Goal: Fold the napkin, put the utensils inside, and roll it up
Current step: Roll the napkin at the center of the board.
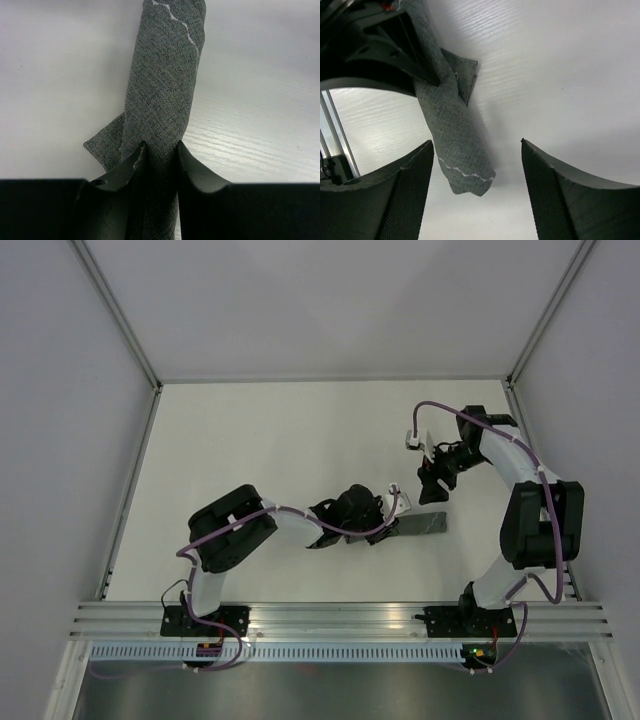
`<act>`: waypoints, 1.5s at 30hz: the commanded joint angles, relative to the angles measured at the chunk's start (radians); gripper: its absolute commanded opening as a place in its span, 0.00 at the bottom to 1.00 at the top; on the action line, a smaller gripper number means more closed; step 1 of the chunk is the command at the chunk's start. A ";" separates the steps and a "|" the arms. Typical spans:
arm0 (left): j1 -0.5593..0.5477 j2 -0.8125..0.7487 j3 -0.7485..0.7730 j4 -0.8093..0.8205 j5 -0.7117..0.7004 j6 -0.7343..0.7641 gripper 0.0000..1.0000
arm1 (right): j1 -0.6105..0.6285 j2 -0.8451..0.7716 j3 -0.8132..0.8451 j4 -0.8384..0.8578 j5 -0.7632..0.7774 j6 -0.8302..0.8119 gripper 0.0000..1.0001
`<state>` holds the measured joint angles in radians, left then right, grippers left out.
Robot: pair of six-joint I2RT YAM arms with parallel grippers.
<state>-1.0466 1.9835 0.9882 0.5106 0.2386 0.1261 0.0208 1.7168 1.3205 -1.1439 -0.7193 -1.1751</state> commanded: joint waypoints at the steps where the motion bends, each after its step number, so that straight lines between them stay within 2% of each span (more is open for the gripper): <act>1: 0.016 0.071 -0.054 -0.234 0.149 -0.115 0.05 | -0.015 -0.110 -0.081 0.090 -0.062 -0.035 0.70; 3: 0.042 0.069 -0.052 -0.247 0.185 -0.147 0.05 | -0.015 -0.157 -0.154 0.128 -0.054 -0.037 0.63; 7: 0.085 0.071 -0.043 -0.285 0.248 -0.174 0.05 | -0.015 -0.307 -0.266 0.187 -0.075 -0.078 0.60; 13: 0.105 0.078 -0.010 -0.360 0.277 -0.160 0.05 | -0.007 -0.491 -0.441 0.292 -0.057 -0.087 0.63; 22: 0.140 0.126 0.049 -0.418 0.363 -0.178 0.05 | 0.206 -0.634 -0.678 0.565 0.128 0.017 0.64; 31: 0.168 0.184 0.099 -0.481 0.432 -0.189 0.05 | 0.343 -0.632 -0.797 0.775 0.254 0.066 0.68; 36: 0.178 0.210 0.128 -0.504 0.461 -0.189 0.05 | 0.419 -0.609 -0.825 0.834 0.320 0.084 0.68; 45: 0.206 0.247 0.182 -0.592 0.508 -0.183 0.05 | 0.511 -0.491 -0.846 0.949 0.417 0.098 0.67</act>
<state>-0.8402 2.1204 1.2224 0.2039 0.7986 -0.0494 0.5137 1.1831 0.4801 -0.2726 -0.3542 -1.0924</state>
